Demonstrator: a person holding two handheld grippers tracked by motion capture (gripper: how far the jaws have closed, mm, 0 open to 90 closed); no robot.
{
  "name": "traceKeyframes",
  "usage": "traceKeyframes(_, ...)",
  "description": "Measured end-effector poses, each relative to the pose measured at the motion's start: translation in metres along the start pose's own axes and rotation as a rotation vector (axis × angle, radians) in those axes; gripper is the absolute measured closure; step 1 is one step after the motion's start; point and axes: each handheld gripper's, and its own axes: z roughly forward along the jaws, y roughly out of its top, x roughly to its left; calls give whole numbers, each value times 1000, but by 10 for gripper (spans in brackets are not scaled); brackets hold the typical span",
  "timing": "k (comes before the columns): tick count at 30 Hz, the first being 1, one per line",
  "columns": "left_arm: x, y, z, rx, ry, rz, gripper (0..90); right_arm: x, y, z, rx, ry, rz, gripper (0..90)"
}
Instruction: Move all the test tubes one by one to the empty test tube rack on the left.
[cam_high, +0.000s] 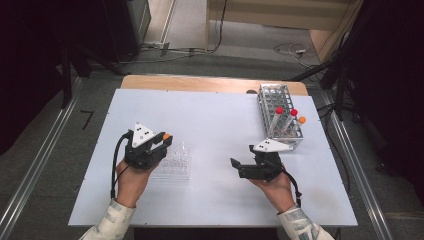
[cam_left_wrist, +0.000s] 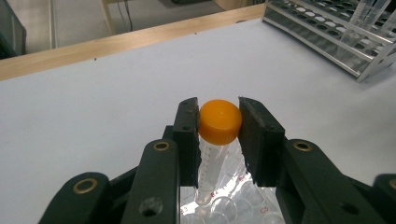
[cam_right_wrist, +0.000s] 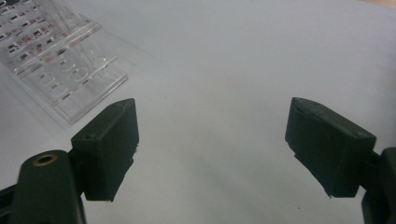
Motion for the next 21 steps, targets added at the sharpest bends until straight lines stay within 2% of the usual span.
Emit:
traceKeyframes(3,1,-1,1,5,-17,-14,671,0,0,0,-1,2,0,160)
traceKeyframes(8,0,0,-1,-5,-25,-26,581,-1,0,-1,-7,1,-2,160)
traceKeyframes(10,1,1,-2,-5,-12,-27,497,-2,0,-2,-10,-2,3,160)
traceKeyframes(17,6,2,-4,-29,-3,-75,206,-12,1,-10,-34,-33,23,159)
traceKeyframes(21,9,2,-5,-36,-11,-95,173,-22,1,-17,-45,-71,31,155)
